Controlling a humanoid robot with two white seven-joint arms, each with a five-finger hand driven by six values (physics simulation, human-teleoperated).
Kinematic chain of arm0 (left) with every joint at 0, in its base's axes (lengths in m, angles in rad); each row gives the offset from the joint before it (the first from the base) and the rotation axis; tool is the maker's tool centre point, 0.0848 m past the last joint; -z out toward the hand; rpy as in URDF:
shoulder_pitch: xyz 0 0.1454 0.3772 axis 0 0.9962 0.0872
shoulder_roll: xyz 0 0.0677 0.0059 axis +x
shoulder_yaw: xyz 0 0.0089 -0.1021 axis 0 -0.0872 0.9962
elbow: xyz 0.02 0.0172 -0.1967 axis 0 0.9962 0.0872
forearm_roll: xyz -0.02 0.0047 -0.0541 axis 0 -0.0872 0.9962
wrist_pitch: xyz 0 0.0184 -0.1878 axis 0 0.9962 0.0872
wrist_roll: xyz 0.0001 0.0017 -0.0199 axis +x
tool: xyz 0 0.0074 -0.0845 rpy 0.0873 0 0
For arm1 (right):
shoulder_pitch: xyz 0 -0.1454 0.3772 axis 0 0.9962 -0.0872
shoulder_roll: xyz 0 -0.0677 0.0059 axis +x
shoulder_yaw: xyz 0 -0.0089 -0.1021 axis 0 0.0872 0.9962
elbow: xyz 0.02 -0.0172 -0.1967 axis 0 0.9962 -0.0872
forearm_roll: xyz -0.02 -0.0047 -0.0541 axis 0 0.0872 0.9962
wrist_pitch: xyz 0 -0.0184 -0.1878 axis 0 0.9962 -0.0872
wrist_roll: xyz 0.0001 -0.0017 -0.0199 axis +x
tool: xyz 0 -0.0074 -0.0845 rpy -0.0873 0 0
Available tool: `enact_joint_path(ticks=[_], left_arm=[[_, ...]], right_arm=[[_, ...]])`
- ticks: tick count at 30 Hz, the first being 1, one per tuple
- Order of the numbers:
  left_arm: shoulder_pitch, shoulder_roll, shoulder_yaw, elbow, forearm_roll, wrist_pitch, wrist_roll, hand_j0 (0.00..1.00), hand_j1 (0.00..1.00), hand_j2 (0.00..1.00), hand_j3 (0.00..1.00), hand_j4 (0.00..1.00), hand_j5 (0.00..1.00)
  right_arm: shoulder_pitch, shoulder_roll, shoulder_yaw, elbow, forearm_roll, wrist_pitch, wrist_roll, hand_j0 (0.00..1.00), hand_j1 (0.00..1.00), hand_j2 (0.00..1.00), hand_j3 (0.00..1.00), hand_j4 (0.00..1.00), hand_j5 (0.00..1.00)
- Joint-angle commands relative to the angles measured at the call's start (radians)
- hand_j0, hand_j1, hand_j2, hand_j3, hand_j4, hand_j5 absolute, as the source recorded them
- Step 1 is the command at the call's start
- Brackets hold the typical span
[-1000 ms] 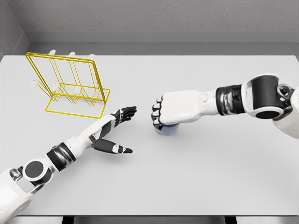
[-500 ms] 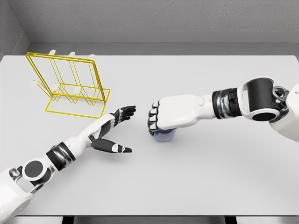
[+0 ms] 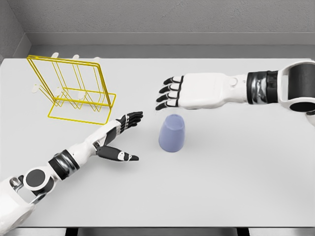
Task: Place the cup on the cup holder with both arms
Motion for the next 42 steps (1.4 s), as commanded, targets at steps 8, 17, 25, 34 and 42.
enact_joint_path(ticks=[8, 17, 25, 34, 42], left_arm=[[-0.003, -0.035, -0.003, 0.000, 0.001, 0.003, 0.000, 1.00, 1.00, 1.00, 1.00, 1.00, 1.00], [-0.064, -0.156, -0.001, 0.058, 0.002, 0.108, 0.008, 1.00, 1.00, 1.00, 1.00, 1.00, 1.00], [-0.092, -0.216, -0.001, 0.092, 0.005, 0.157, 0.008, 1.00, 1.00, 1.00, 1.00, 1.00, 1.00], [-0.094, -0.253, -0.003, 0.101, 0.004, 0.186, 0.008, 1.00, 1.00, 1.00, 1.00, 1.00, 1.00], [-0.094, -0.253, -0.003, 0.101, 0.004, 0.186, 0.008, 1.00, 1.00, 1.00, 1.00, 1.00, 1.00]], right_arm=[[0.382, -0.151, -0.630, 0.000, -0.299, 0.003, -0.001, 1.00, 1.00, 1.00, 1.00, 1.00, 1.00], [0.629, -0.011, -0.741, 0.028, -0.394, 0.003, -0.001, 1.00, 1.00, 1.00, 1.00, 1.00, 1.00], [0.650, 0.020, -0.779, 0.106, -0.394, 0.003, -0.001, 1.00, 1.00, 1.00, 1.00, 1.00, 1.00], [0.650, 0.020, -0.779, 0.137, -0.394, 0.003, -0.001, 1.00, 1.00, 1.00, 1.00, 1.00, 1.00], [0.650, 0.020, -0.779, 0.137, -0.394, 0.003, -0.001, 1.00, 1.00, 1.00, 1.00, 1.00, 1.00]])
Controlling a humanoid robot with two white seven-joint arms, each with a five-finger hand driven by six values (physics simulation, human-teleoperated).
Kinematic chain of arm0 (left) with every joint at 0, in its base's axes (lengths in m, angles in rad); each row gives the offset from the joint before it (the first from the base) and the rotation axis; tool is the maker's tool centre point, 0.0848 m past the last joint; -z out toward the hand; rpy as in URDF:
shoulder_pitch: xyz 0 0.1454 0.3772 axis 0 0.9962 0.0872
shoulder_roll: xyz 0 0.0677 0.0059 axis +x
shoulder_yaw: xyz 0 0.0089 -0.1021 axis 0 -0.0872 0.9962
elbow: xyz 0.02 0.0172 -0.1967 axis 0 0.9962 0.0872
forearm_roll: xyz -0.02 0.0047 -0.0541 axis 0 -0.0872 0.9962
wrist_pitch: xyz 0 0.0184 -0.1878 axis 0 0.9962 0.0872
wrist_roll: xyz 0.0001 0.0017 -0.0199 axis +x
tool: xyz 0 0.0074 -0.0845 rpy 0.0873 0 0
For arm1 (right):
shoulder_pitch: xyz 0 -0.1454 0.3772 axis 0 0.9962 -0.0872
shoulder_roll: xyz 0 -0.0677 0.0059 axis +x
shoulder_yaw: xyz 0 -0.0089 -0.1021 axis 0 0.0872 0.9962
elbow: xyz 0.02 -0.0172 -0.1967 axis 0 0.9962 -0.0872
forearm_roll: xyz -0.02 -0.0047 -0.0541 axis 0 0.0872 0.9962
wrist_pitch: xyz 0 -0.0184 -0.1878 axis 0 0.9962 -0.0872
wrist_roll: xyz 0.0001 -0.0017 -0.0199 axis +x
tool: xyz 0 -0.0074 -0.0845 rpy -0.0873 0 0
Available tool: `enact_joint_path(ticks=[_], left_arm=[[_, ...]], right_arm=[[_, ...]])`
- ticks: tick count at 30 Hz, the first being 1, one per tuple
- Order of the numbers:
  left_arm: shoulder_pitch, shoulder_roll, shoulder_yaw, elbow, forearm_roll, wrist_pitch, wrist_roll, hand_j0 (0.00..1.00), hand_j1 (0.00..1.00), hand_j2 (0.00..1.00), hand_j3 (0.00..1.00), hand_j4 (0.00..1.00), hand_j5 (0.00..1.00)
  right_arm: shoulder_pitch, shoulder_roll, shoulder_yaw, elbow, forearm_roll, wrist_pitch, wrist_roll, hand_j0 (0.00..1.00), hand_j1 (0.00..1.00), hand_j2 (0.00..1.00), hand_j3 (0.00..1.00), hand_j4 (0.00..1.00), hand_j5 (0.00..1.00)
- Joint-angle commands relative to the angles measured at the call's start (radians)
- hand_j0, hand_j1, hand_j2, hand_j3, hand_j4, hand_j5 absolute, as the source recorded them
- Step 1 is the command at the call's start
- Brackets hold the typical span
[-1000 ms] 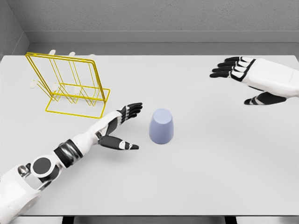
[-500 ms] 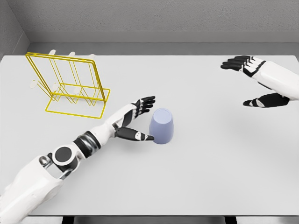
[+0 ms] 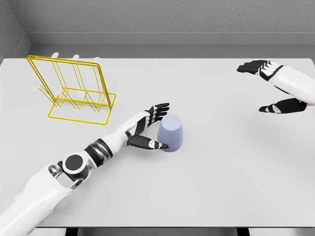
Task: Place the cup on the cup holder with both arms
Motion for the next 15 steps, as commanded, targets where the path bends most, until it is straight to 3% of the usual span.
enact_joint_path(ticks=[1, 10, 11, 15], left_arm=[[0.000, 0.000, 0.000, -0.001, 0.002, 0.000, 0.000, 1.00, 1.00, 1.00, 1.00, 1.00, 1.00], [0.000, 0.000, 0.000, -0.001, 0.002, 0.000, 0.000, 1.00, 1.00, 1.00, 1.00, 1.00, 1.00], [-0.003, -0.069, -0.017, -0.008, -0.013, 0.027, -0.009, 1.00, 1.00, 1.00, 1.00, 1.00, 1.00], [-0.003, -0.069, -0.017, -0.008, -0.013, 0.028, -0.009, 1.00, 1.00, 1.00, 1.00, 1.00, 1.00]], right_arm=[[0.000, -0.001, 0.000, 0.000, -0.008, 0.003, -0.001, 1.00, 1.00, 1.00, 1.00, 1.00, 1.00], [0.000, -0.001, 0.000, 0.000, -0.008, 0.003, -0.001, 1.00, 1.00, 1.00, 1.00, 1.00, 1.00], [0.000, -0.001, 0.000, 0.001, -0.008, 0.003, -0.001, 1.00, 1.00, 1.00, 1.00, 1.00, 1.00], [0.000, -0.001, 0.000, 0.001, -0.008, 0.003, -0.001, 1.00, 1.00, 1.00, 1.00, 1.00, 1.00]])
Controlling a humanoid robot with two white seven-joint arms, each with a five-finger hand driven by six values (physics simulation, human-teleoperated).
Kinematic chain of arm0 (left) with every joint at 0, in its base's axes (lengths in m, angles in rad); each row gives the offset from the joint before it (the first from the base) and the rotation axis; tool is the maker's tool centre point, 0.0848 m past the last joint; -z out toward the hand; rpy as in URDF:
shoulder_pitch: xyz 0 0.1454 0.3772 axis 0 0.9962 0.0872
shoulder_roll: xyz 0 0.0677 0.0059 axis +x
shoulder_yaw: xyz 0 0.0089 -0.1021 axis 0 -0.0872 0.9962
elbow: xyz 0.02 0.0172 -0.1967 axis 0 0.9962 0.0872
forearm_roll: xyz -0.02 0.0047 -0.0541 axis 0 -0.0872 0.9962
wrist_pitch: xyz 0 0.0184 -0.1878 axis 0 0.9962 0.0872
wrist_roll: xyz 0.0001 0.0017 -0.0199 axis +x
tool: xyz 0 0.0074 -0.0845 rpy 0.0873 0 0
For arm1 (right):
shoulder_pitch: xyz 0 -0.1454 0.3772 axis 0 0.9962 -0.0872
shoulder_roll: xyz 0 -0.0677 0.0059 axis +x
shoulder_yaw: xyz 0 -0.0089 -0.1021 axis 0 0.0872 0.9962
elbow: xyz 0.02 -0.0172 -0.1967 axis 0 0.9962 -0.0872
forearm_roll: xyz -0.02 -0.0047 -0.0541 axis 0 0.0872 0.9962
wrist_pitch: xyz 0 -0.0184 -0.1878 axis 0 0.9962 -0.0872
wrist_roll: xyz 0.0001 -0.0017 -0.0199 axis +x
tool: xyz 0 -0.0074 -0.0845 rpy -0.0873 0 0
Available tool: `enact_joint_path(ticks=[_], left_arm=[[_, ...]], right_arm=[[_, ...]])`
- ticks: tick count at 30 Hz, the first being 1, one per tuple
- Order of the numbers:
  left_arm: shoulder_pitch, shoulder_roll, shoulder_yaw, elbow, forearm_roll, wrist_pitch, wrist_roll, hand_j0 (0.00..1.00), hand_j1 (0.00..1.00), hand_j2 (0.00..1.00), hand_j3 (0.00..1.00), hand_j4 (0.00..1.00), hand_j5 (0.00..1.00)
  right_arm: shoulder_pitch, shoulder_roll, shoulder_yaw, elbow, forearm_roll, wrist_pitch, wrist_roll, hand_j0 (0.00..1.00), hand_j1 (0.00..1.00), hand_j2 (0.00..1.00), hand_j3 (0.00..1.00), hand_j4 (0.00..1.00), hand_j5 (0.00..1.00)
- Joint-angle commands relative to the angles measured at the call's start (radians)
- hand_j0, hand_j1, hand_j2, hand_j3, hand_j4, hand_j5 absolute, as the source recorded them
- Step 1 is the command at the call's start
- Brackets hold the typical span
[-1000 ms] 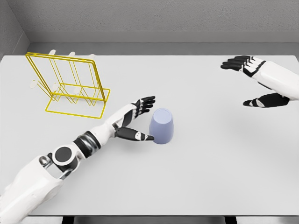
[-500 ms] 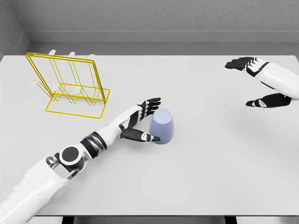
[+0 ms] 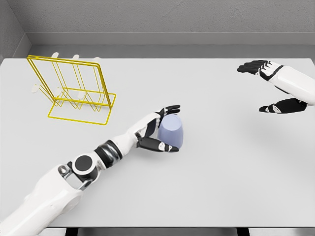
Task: Place the cup on the cup holder with both arms
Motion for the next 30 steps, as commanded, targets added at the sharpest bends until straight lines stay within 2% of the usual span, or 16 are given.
enact_joint_path(ticks=[1, 12, 13, 30], left_arm=[[0.000, -0.012, -0.003, -0.002, -0.001, 0.005, -0.002, 1.00, 1.00, 1.00, 1.00, 1.00, 1.00], [0.000, -0.012, -0.003, -0.002, -0.001, 0.005, -0.002, 1.00, 1.00, 1.00, 1.00, 1.00, 1.00], [-0.002, -0.012, 0.003, -0.007, -0.013, -0.003, 0.004, 0.64, 0.64, 0.64, 0.64, 0.64, 0.64], [-0.003, -0.010, 0.010, -0.005, -0.013, -0.005, 0.006, 0.61, 0.61, 0.61, 0.61, 0.61, 0.61]], right_arm=[[0.000, -0.001, 0.000, 0.000, -0.008, 0.003, -0.001, 1.00, 1.00, 1.00, 1.00, 1.00, 1.00], [0.000, -0.001, 0.000, 0.000, -0.008, 0.003, -0.001, 1.00, 1.00, 1.00, 1.00, 1.00, 1.00], [0.002, -0.001, 0.000, -0.002, -0.008, 0.003, -0.001, 1.00, 1.00, 1.00, 1.00, 1.00, 1.00], [0.002, -0.001, 0.000, -0.002, -0.008, 0.003, -0.001, 1.00, 1.00, 1.00, 1.00, 1.00, 1.00]])
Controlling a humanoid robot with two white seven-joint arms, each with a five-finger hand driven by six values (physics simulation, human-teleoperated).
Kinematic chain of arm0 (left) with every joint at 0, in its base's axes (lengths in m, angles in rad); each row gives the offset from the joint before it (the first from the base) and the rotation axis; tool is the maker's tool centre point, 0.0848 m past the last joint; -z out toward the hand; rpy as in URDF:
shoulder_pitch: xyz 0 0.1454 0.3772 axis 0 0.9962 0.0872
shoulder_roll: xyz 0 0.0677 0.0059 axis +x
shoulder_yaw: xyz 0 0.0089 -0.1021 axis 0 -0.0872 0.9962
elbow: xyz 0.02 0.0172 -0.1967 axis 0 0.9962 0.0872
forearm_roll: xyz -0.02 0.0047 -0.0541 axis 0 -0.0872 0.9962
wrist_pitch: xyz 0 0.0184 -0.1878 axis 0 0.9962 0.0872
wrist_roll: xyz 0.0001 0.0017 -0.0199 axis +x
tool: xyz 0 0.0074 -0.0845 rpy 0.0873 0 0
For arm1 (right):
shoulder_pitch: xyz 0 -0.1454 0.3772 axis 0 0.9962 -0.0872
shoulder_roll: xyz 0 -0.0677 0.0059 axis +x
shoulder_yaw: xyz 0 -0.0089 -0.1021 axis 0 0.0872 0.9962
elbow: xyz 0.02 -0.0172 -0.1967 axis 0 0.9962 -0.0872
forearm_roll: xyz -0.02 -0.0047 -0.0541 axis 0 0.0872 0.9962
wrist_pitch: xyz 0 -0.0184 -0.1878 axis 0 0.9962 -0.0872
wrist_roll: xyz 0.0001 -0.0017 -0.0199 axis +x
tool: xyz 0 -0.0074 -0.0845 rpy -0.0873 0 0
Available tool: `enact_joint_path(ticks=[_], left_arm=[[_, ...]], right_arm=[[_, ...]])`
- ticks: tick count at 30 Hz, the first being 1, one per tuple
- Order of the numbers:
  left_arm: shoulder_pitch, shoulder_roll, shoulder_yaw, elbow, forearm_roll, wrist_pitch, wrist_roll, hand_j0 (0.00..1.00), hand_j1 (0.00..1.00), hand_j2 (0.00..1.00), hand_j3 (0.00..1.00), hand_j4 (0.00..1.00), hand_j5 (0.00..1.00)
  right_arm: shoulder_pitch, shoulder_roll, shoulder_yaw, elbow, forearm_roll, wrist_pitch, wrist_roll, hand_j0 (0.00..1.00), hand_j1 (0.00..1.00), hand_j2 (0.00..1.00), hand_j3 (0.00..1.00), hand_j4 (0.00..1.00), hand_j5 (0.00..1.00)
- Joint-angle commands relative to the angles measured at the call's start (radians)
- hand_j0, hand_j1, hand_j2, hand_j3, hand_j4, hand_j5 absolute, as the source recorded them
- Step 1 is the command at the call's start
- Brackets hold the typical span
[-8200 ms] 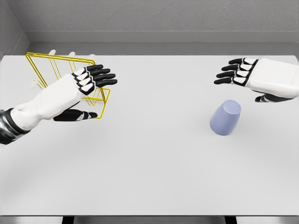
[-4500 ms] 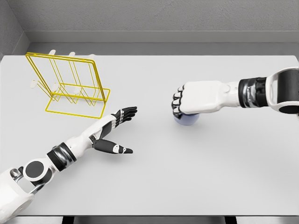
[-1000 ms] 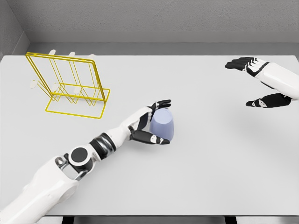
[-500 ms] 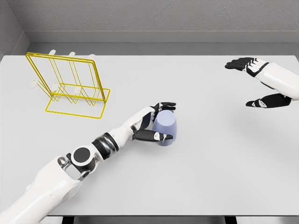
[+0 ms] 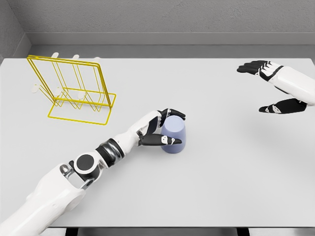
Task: Place the cup on the cup holder with both arms
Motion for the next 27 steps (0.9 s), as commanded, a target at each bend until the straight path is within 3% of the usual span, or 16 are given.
enact_joint_path(ticks=[1, 12, 18, 27], left_arm=[[0.000, 0.000, 0.000, -0.001, 0.002, 0.000, 0.000, 0.61, 0.61, 0.61, 0.61, 0.61, 0.61], [0.014, 0.005, 0.042, -0.070, 0.002, 0.004, 0.002, 0.62, 0.62, 0.62, 0.62, 0.62, 0.62], [0.018, 0.013, 0.100, -0.123, 0.004, 0.008, 0.002, 0.62, 0.62, 0.62, 0.62, 0.62, 0.62], [0.034, 0.066, 0.152, -0.199, 0.007, 0.006, 0.002, 0.62, 0.62, 0.62, 0.62, 0.62, 0.62]], right_arm=[[0.000, -0.001, 0.000, 0.000, -0.008, 0.003, -0.001, 1.00, 1.00, 1.00, 1.00, 1.00, 1.00], [0.000, 0.001, 0.000, -0.002, -0.009, 0.003, -0.001, 1.00, 1.00, 1.00, 1.00, 1.00, 1.00], [-0.002, 0.002, 0.000, -0.003, -0.009, 0.003, -0.001, 1.00, 1.00, 1.00, 1.00, 1.00, 1.00], [0.000, 0.001, 0.000, -0.003, -0.009, 0.003, -0.001, 1.00, 1.00, 1.00, 1.00, 1.00, 1.00]])
